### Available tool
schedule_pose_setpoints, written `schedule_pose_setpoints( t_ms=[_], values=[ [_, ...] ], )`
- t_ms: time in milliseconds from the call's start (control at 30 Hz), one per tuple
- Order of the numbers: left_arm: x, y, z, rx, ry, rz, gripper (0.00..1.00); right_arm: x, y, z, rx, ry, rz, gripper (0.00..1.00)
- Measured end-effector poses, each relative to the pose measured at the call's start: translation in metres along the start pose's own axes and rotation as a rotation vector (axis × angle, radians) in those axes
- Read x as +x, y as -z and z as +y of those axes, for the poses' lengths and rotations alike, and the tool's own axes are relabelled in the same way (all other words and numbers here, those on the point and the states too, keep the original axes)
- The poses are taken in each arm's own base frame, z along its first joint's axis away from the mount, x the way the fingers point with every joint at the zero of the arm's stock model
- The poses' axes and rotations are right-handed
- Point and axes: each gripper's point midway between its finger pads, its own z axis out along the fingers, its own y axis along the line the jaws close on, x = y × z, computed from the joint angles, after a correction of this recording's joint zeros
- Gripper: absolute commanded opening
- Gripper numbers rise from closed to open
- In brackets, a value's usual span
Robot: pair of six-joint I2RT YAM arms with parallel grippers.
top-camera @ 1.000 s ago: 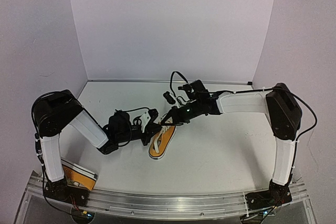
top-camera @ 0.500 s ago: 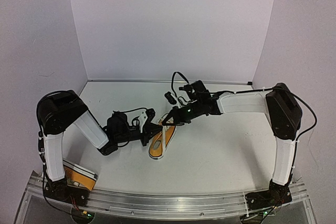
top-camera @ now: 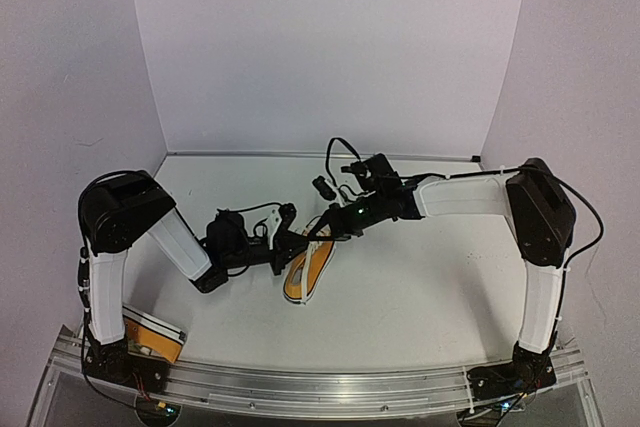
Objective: Tie the shoes
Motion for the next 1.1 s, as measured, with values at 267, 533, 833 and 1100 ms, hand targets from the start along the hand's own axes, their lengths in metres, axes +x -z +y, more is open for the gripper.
schedule_pose_setpoints(
  t_ms=[267,533,833,1100],
  values=[
    [0.0,-0.004,0.002,0.006,0.002,0.014,0.0,0.0,0.0,-0.001,0.001,0.0,-0.001,0.0],
    [0.004,-0.003,0.004,0.007,0.005,0.03,0.0,0.0,0.001,-0.001,-0.006,-0.001,0.001,0.0],
    [0.003,-0.014,0.003,0.05,0.021,0.008,0.0,0.004,-0.002,0.002,-0.025,-0.003,0.016,0.0],
    [0.009,-0.016,0.003,0.068,0.046,0.0,0.0,0.006,-0.005,0.002,-0.035,-0.004,0.023,0.12]
  ],
)
